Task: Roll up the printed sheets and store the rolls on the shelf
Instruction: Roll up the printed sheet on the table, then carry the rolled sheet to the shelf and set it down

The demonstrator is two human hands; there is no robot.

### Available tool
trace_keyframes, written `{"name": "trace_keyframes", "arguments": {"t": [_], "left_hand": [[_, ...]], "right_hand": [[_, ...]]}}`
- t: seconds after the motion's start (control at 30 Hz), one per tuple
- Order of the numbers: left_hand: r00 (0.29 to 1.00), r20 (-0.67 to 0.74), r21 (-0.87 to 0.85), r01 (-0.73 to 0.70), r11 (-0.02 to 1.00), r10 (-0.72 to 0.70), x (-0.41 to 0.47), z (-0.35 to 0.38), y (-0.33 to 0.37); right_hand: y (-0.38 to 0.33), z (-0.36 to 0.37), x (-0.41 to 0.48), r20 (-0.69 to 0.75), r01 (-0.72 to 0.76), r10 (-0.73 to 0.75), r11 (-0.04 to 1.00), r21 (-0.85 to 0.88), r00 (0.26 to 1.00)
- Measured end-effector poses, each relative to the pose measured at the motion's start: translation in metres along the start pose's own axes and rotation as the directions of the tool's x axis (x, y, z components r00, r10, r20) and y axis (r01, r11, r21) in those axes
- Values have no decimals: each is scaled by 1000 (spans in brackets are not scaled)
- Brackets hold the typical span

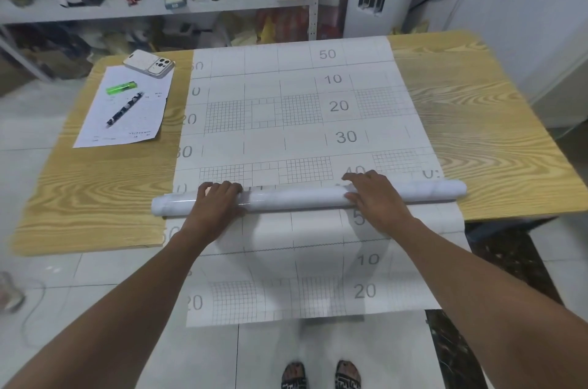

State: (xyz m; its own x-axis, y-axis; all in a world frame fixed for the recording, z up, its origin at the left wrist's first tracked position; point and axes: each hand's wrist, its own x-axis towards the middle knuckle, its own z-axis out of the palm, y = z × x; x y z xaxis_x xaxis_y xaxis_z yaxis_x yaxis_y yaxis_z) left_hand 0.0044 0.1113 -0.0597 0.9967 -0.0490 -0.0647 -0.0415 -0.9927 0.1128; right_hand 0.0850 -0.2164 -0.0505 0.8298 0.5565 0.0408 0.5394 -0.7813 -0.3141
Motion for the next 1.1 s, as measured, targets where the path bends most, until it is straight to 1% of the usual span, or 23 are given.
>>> {"name": "trace_keyframes", "arguments": {"t": [0.1, 0.17, 0.27, 0.37, 0.53, 0.67, 0.77, 0.9, 1.03, 1.1], "left_hand": [[1000, 10, 45, -9, 999, 8, 1, 3, -1], [1000, 13, 80, 19, 997, -21, 3, 5, -3], [999, -3, 64, 50, 997, -50, 6, 6, 0], [996, 37, 43, 83, 996, -85, 11, 7, 0], [996, 77, 21, 32, 999, -34, 29, 10, -7], [999, 42, -4, 18, 1000, -18, 40, 11, -8], [999, 40, -2, -16, 1000, 16, 43, 11, -15], [998, -3, -6, -64, 998, 64, 46, -1, -21], [992, -31, -28, -122, 992, 121, 49, -38, -26], [993, -49, -58, -113, 992, 110, 51, -65, -26]], "right_hand": [[1, 9, 2, -36, 0, -3, 995, -99, 999], [1, 13, 4, -17, -4, 2, 990, -138, 1000], [1, 17, 5, 17, -6, 9, 991, -135, 1000], [8, 20, 11, 51, -9, 15, 993, -118, 999], [18, 25, 25, 50, 30, -23, 988, -153, 998], [22, 29, 39, 26, 46, -40, 966, -254, 999], [24, 27, 44, -20, 87, -98, 945, -316, 995], [22, 12, 52, -79, 133, -173, 920, -369, 982], [18, -14, 66, -170, 167, -259, 891, -422, 951], [12, -33, 76, -223, 166, -290, 878, -448, 931]]}}
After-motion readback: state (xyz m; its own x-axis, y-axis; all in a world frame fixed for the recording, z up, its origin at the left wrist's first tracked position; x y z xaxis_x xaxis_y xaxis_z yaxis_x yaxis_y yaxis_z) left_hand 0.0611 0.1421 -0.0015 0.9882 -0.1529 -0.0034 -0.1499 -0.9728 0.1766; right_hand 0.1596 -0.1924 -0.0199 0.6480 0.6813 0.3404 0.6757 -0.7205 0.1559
